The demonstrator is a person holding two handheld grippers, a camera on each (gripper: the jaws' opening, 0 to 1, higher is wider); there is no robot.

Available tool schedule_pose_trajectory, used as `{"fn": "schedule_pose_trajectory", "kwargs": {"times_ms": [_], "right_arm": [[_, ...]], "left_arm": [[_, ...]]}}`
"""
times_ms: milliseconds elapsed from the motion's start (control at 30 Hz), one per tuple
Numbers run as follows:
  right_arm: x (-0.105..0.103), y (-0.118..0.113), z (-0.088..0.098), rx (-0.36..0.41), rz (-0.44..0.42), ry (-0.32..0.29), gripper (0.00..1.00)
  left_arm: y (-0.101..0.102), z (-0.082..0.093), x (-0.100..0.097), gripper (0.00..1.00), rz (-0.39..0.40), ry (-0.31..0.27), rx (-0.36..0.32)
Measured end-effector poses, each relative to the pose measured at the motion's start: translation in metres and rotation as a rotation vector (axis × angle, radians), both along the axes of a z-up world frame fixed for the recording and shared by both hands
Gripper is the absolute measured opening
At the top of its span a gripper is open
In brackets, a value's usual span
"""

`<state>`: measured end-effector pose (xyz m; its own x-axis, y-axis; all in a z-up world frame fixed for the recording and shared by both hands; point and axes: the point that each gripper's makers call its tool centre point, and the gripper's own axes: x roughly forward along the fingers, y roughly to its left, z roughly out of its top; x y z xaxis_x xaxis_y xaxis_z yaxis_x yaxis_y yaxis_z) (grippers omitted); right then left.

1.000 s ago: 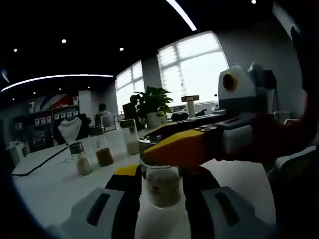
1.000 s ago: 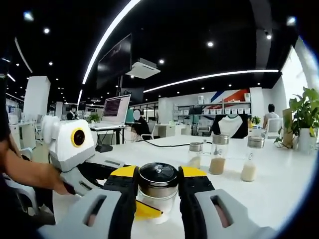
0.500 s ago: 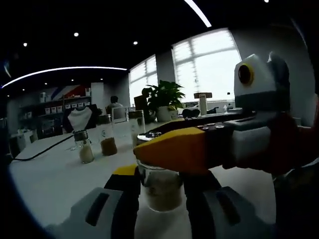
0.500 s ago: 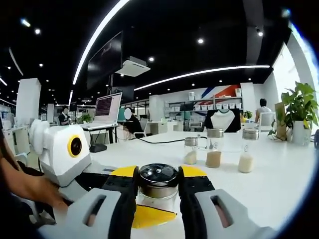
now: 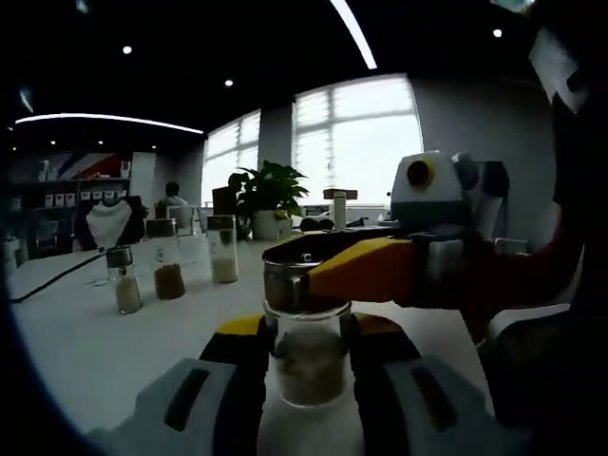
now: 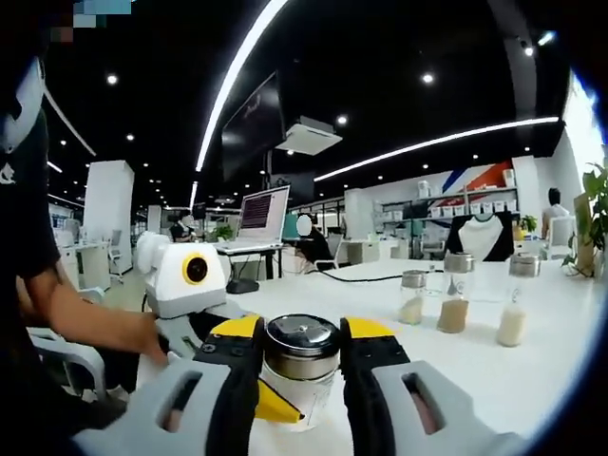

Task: Rotate the seasoning bottle until the label or dispensing opening points toward the visible target arrow and the bottle remains upright within the marked orientation range

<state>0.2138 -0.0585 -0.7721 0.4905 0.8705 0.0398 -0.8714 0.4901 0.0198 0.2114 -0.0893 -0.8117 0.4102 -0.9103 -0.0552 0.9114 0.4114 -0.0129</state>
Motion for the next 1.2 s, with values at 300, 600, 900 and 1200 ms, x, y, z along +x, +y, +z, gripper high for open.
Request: {"fn": "schedule_pose_trajectory", "kwargs": {"times_ms": [300,600,900,1200], "right_arm": [[0.002,0.002,-0.009,-0.074,-0.087,-0.048,0.29],[0.017,-0.007,-0.004,-0.014,-0.259,0.004,0.29],[0.017,-0.005,-0.007,-0.044,-0.288,0.003,0.3],[0.004,0.002,0.005,-0.032,-0.139,-0.061,0.3]], "left_arm": [[-0.004,-0.01,0.006,0.35,0.065,-0.028,0.054],[-0.003,-0.008,0.016,0.36,0.224,-0.088,0.108],[0.002,-0.009,0.019,0.35,0.267,-0.041,0.087],[0.009,0.002,0.01,0.35,0.153,-0.035,0.027]]}}
